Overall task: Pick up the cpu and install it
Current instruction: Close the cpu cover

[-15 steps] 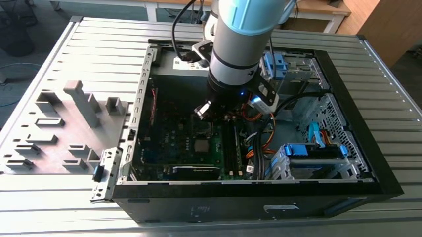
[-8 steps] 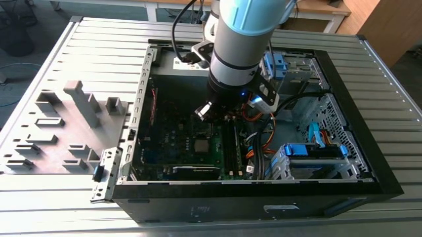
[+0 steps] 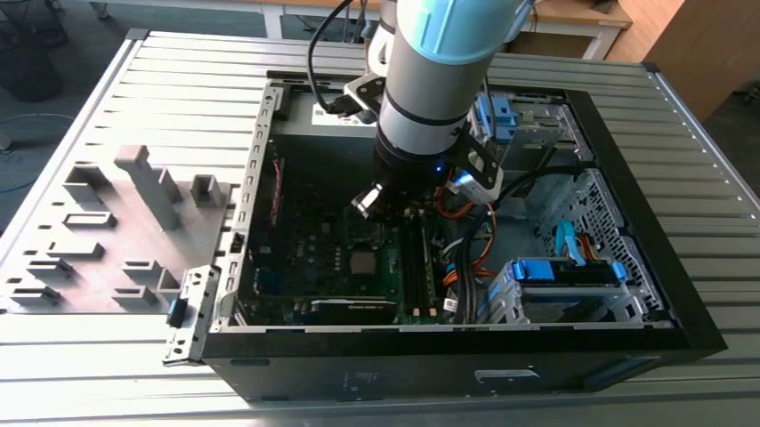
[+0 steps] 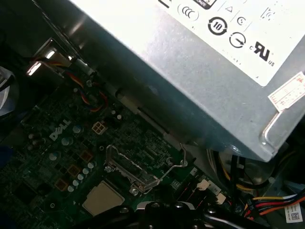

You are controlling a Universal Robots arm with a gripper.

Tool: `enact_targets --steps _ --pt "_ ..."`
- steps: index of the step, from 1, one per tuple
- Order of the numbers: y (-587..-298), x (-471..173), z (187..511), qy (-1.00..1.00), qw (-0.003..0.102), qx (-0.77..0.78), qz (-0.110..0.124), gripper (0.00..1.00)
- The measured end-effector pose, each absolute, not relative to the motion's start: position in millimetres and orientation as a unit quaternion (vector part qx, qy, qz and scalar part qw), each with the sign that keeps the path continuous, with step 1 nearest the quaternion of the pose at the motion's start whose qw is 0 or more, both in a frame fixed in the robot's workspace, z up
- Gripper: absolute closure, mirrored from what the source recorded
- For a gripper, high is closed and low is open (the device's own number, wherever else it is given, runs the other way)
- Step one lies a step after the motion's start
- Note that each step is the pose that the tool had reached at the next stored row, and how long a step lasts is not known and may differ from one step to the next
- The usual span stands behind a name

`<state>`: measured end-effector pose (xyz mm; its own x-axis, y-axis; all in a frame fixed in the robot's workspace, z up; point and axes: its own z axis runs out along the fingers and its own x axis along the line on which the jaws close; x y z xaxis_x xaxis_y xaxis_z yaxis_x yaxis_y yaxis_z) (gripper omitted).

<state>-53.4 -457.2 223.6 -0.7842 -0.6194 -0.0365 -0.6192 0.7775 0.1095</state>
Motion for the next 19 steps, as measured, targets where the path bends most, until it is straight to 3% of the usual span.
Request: enact_targets --steps 19 --pt "-482.1 -53.4 223.5 -0.942 0.001 0.331 -0.058 0.89"
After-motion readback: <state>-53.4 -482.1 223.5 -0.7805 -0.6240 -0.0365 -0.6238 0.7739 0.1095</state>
